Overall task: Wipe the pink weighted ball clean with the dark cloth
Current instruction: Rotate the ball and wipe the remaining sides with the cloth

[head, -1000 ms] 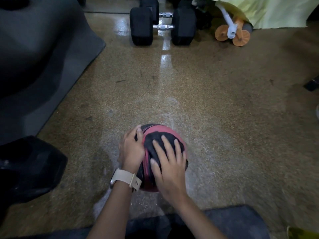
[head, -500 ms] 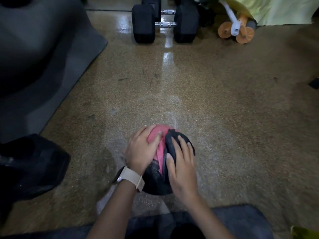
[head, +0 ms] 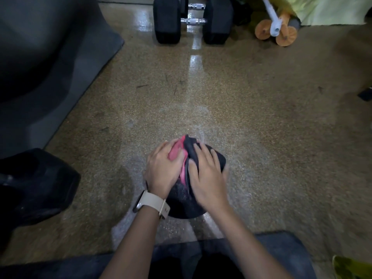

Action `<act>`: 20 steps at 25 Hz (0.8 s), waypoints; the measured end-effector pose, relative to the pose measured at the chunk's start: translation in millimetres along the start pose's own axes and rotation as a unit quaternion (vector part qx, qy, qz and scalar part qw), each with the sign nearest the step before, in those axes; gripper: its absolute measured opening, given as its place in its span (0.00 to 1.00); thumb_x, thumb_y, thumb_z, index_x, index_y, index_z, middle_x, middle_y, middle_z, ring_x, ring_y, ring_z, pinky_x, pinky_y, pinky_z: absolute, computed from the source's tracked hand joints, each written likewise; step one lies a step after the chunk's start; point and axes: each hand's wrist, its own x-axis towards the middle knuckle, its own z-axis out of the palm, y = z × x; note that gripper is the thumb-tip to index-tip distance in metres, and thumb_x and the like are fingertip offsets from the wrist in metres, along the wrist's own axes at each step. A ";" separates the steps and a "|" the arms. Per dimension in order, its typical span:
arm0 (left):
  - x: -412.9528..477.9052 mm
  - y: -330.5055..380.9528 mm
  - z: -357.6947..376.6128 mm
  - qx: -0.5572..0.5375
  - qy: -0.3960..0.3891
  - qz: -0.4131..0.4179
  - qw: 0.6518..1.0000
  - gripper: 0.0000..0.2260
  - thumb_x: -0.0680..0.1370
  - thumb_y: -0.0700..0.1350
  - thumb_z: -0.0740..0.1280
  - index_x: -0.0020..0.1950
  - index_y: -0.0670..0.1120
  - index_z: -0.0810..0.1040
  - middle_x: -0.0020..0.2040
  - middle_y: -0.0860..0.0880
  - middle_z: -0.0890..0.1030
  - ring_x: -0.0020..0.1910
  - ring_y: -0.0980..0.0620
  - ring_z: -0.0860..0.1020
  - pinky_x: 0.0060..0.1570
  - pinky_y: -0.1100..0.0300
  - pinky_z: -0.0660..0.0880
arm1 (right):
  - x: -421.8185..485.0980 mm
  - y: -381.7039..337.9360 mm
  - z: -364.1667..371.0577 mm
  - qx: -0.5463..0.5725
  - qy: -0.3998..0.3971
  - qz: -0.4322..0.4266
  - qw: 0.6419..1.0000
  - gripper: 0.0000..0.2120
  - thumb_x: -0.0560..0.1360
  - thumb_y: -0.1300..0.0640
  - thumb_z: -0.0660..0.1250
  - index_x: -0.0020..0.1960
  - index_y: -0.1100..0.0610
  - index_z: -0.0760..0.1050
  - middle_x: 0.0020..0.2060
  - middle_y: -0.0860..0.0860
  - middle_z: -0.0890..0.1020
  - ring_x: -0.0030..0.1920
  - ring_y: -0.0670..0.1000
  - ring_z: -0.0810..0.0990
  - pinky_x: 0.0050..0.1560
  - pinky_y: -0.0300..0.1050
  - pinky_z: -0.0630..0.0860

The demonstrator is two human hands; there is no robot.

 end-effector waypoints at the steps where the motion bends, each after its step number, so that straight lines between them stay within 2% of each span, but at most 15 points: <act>1: 0.4 -0.7 0.5 0.002 0.003 -0.006 1.000 0.29 0.72 0.67 0.56 0.67 0.58 0.79 0.70 0.53 0.79 0.71 0.47 0.74 0.72 0.47 0.70 | 26.3 -3.2 -4.9 0.023 -0.006 0.028 0.999 0.33 0.72 0.38 0.39 0.73 0.44 0.64 0.74 0.43 0.65 0.75 0.51 0.59 0.74 0.65 0.50; 2: -0.5 0.4 0.6 0.002 0.005 -0.015 1.000 0.30 0.71 0.69 0.55 0.67 0.59 0.79 0.70 0.53 0.79 0.71 0.46 0.74 0.71 0.46 0.70 | 42.1 -5.9 -7.4 0.044 0.007 0.053 0.998 0.33 0.72 0.38 0.40 0.69 0.46 0.68 0.71 0.46 0.70 0.73 0.54 0.64 0.72 0.65 0.56; 3: -0.2 1.5 0.5 -0.002 0.008 -0.024 1.000 0.32 0.71 0.70 0.54 0.67 0.59 0.79 0.70 0.53 0.78 0.71 0.46 0.74 0.72 0.46 0.70 | 41.4 -9.0 -5.8 0.049 0.027 0.063 0.996 0.31 0.73 0.39 0.42 0.69 0.46 0.70 0.70 0.46 0.72 0.71 0.54 0.66 0.72 0.63 0.57; 6: 1.5 -0.8 0.9 -0.012 0.019 -0.025 0.999 0.31 0.71 0.70 0.55 0.66 0.58 0.80 0.69 0.53 0.79 0.70 0.46 0.75 0.71 0.45 0.71 | -36.5 -9.5 12.6 0.047 0.077 -0.023 0.996 0.25 0.79 0.44 0.46 0.74 0.46 0.62 0.75 0.45 0.65 0.76 0.51 0.56 0.75 0.59 0.49; 7: -0.6 -3.8 1.4 -0.016 0.025 -0.009 1.000 0.31 0.72 0.71 0.55 0.66 0.57 0.80 0.68 0.53 0.80 0.69 0.46 0.75 0.70 0.45 0.71 | -55.2 -5.7 11.1 0.034 0.075 -0.040 0.996 0.25 0.80 0.44 0.46 0.76 0.46 0.60 0.76 0.44 0.62 0.77 0.50 0.53 0.75 0.60 0.47; 9: -2.3 -3.3 -0.3 -0.020 0.029 0.003 0.999 0.31 0.71 0.69 0.54 0.66 0.57 0.80 0.68 0.52 0.80 0.69 0.46 0.76 0.70 0.46 0.71 | -31.3 2.2 8.7 -0.002 0.018 -0.044 0.999 0.25 0.80 0.44 0.45 0.76 0.45 0.58 0.76 0.42 0.59 0.77 0.49 0.51 0.74 0.63 0.45; 11: -4.3 -2.7 -0.3 -0.005 0.023 -0.003 1.000 0.30 0.72 0.67 0.53 0.66 0.58 0.80 0.67 0.53 0.80 0.68 0.47 0.76 0.70 0.45 0.71 | 26.4 -4.3 -0.7 0.006 -0.053 -0.005 0.999 0.27 0.77 0.42 0.44 0.73 0.45 0.63 0.74 0.43 0.64 0.76 0.50 0.55 0.73 0.67 0.46; 12: -7.5 -2.2 -0.1 -0.005 0.025 -0.005 1.000 0.28 0.72 0.67 0.53 0.66 0.59 0.79 0.67 0.54 0.80 0.68 0.47 0.75 0.70 0.44 0.71 | 46.8 -7.2 -5.5 0.027 -0.062 0.014 0.998 0.27 0.76 0.42 0.44 0.70 0.46 0.67 0.72 0.45 0.68 0.75 0.52 0.59 0.72 0.69 0.49; 14: -8.1 -3.7 -1.5 -0.015 0.023 -0.017 0.999 0.28 0.72 0.66 0.53 0.67 0.60 0.79 0.69 0.56 0.79 0.70 0.49 0.74 0.71 0.44 0.69 | 39.8 -16.9 -2.4 0.023 -0.021 0.037 0.999 0.26 0.78 0.44 0.45 0.71 0.47 0.66 0.72 0.46 0.68 0.75 0.53 0.59 0.73 0.68 0.49; 17: -5.3 -13.0 -1.8 -0.036 0.028 -0.008 0.999 0.29 0.71 0.67 0.56 0.67 0.58 0.80 0.69 0.54 0.79 0.70 0.49 0.75 0.71 0.45 0.70 | -41.2 -15.9 -3.2 -0.035 0.019 -0.020 0.999 0.30 0.77 0.43 0.40 0.78 0.47 0.56 0.77 0.42 0.57 0.78 0.49 0.51 0.74 0.61 0.43; 18: -5.0 -13.0 -2.1 -0.036 0.031 -0.001 0.999 0.29 0.71 0.67 0.57 0.67 0.58 0.80 0.69 0.54 0.80 0.70 0.49 0.75 0.71 0.46 0.70 | -43.3 -11.3 -3.9 -0.042 0.012 -0.024 0.999 0.31 0.77 0.43 0.39 0.77 0.47 0.56 0.77 0.41 0.57 0.78 0.48 0.51 0.74 0.61 0.43; 20: -4.1 -12.5 -0.5 -0.015 0.025 -0.010 1.000 0.28 0.71 0.66 0.56 0.68 0.59 0.79 0.70 0.55 0.79 0.71 0.49 0.74 0.71 0.46 0.70 | -7.8 -6.3 -4.5 -0.042 -0.002 -0.025 0.999 0.29 0.77 0.43 0.40 0.75 0.48 0.61 0.75 0.44 0.63 0.76 0.50 0.58 0.74 0.65 0.48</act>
